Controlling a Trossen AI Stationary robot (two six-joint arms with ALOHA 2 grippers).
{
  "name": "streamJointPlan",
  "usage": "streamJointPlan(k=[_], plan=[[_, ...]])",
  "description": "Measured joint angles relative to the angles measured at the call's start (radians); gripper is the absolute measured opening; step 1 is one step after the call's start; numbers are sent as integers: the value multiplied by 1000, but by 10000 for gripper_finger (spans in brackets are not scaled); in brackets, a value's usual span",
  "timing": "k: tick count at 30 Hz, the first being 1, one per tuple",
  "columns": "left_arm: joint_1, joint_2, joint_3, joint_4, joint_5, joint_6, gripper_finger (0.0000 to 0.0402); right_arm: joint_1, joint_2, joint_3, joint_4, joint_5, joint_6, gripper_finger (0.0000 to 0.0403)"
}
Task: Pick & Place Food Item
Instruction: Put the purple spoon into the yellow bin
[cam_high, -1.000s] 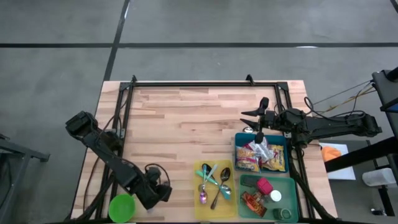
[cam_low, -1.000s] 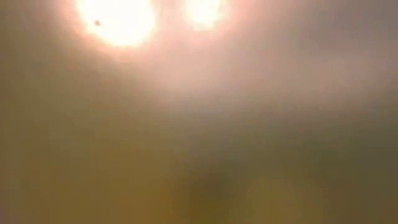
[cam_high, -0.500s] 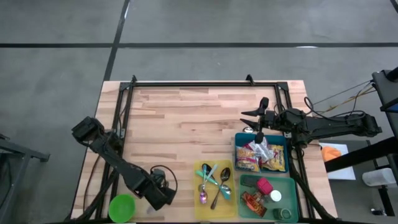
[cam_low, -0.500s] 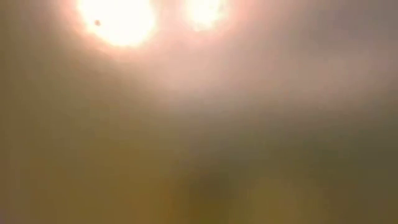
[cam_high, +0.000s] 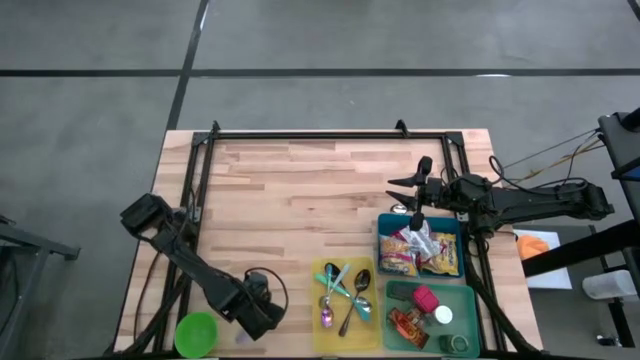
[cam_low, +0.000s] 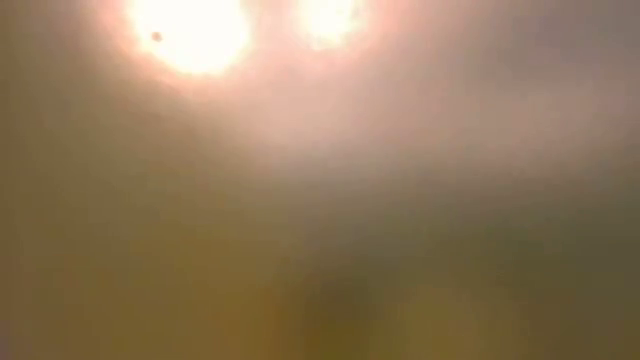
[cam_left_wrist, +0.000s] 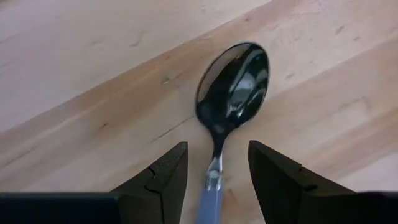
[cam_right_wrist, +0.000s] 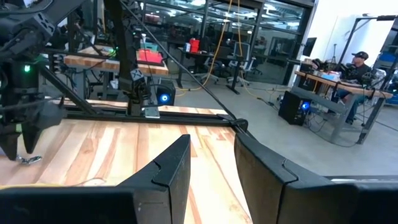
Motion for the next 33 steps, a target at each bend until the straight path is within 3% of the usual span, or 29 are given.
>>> streamJointPlan(k=[14,26,33], plan=[[0,35,6,10,19,39,160,0,0,0,1,0,0,121],[0,36,3,-20,22,32,17,0,0,0,1,0,0,121],[0,36,3,-22,21,30,5,0,0,0,0,0,0,121]])
